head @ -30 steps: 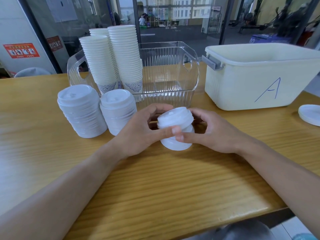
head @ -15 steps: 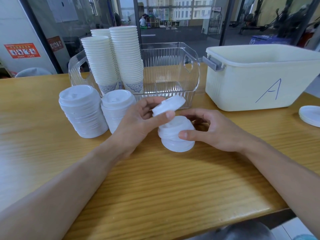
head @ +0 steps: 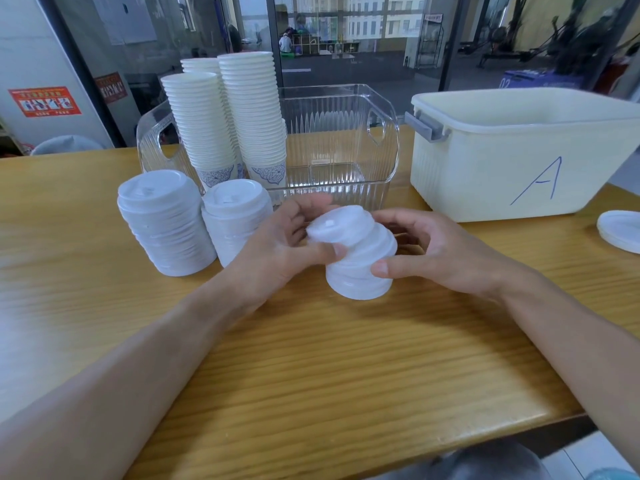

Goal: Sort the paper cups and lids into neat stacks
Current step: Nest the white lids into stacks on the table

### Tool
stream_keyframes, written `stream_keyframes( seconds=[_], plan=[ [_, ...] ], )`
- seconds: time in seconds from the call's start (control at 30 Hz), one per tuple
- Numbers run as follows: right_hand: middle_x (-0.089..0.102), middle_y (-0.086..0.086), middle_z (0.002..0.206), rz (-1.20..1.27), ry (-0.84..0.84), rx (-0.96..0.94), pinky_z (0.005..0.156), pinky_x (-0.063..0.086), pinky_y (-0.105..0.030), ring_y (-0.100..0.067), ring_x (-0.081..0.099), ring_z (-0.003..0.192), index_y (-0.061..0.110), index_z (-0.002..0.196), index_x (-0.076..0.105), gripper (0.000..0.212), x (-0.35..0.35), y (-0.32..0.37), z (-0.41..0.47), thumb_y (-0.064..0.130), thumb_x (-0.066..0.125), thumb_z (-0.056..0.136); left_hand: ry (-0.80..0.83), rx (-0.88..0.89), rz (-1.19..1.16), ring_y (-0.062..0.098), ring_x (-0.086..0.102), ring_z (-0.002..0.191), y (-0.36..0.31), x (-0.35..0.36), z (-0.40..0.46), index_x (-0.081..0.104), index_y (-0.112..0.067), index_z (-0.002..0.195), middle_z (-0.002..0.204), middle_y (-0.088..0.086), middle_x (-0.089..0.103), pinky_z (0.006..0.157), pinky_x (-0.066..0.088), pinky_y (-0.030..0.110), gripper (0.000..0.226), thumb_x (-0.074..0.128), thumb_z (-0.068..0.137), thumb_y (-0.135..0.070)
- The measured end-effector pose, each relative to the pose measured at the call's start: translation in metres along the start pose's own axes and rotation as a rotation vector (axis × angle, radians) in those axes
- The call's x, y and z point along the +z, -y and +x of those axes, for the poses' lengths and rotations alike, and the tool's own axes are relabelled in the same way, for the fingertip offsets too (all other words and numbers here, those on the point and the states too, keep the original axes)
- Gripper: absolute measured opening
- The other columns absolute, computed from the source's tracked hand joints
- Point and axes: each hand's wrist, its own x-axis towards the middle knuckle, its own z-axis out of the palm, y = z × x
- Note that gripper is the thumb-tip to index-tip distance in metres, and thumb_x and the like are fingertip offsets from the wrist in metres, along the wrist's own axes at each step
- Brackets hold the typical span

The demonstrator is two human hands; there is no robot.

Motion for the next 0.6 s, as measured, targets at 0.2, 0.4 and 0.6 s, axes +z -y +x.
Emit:
stream_keyframes(
  seconds=[0.2,0.4,0.6],
  plan=[
    [0.068,0.013,0.135,0.025,0.076,0.096,0.116,0.043,-0.047,-0.008,0.062,0.127,0.036,0.141,0.054,0.08,-0.0036,-0.0061,0.0,0.047,0.086,0.068,0.116,0.05,0.314,0.01,0.064,0.122,0.0033,0.005,-0.0038,0.057,-0.022,0.134,0.13,-0.005,0.067,0.104,0.053,0.031,0.067,0.09,0.077,-0.008],
    [0.066,0.016,0.138,0.033,0.112,0.081,0.117,0.042,-0.04,-0.003,0.058,0.131,0.036,0.142,0.052,0.073,-0.0009,-0.0007,-0.0031,0.036,0.083,0.076,0.099,0.097,0.343,0.009,0.064,0.12,0.004,0.0048,-0.0033,0.061,-0.026,0.131,0.124,-0.011,0.069,0.101,0.054,0.031,0.067,0.093,0.072,-0.029],
    [0.063,0.022,0.137,-0.045,0.114,0.068,0.119,0.038,-0.034,0.004,0.051,0.134,0.039,0.143,0.049,0.078,0.0001,0.0,-0.0041,0.028,0.089,0.077,0.161,0.077,0.438,-0.001,0.056,0.132,0.0028,0.0075,-0.0049,0.059,-0.036,0.142,0.142,-0.021,0.06,0.114,0.045,0.035,0.062,0.078,0.084,-0.045]
  ],
)
